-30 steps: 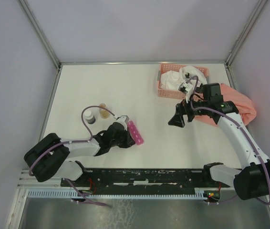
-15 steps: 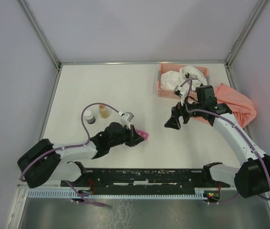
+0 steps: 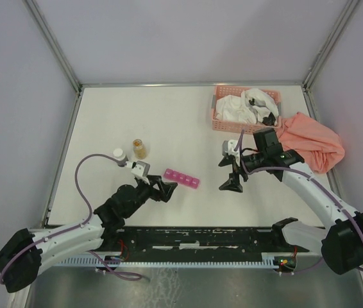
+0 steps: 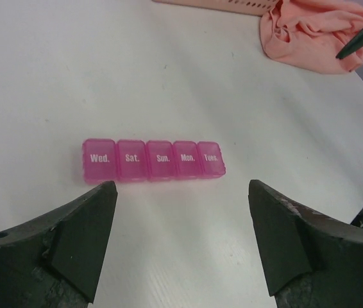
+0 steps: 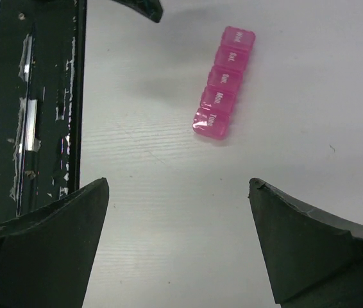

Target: Sort the pills into containers

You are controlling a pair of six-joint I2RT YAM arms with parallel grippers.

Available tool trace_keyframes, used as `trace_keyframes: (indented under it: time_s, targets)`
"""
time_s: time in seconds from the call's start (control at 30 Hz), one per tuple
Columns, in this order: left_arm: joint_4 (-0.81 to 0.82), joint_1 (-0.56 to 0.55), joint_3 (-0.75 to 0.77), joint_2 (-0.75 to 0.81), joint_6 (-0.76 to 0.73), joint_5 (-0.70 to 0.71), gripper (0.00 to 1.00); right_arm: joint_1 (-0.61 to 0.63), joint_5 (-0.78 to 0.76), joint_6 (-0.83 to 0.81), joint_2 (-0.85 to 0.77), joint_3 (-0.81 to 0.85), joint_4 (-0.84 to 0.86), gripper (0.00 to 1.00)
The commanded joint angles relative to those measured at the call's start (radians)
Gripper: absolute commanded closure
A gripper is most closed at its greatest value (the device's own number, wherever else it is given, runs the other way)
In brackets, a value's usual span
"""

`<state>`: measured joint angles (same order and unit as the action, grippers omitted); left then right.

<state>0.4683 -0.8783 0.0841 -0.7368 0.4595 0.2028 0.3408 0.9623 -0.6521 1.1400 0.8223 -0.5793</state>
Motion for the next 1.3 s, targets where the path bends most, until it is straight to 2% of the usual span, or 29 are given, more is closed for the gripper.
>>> trace_keyframes:
  time_s: [0.0, 0.1, 0.3, 0.5, 0.7, 1.27]
  targets:
    - [0.049, 0.000, 0.003, 0.074, -0.114, 0.082, 0.10, 0.078, 0.047, -0.319, 0.014, 0.041, -0.068, 0.02]
    - [0.029, 0.000, -0.018, 0.122, -0.118, 0.112, 0.07, 0.153, -0.055, -0.322, 0.069, 0.098, -0.064, 0.01]
    - [0.098, 0.000, -0.050, 0.184, -0.177, 0.157, 0.03, 0.271, -0.254, -0.242, 0.171, 0.160, 0.034, 0.01]
    - [0.139, 0.000, -0.077, 0.190, -0.213, 0.261, 0.01, 0.335, -0.360, -0.131, 0.254, 0.180, 0.117, 0.01]
    - [0.153, -0.001, -0.107, 0.221, -0.187, 0.308, 0.01, 0.366, -0.386, -0.057, 0.280, 0.144, 0.176, 0.01]
    - [0.171, -0.001, -0.122, 0.223, -0.185, 0.303, 0.01, 0.435, -0.474, 0.009, 0.384, 0.207, 0.116, 0.01]
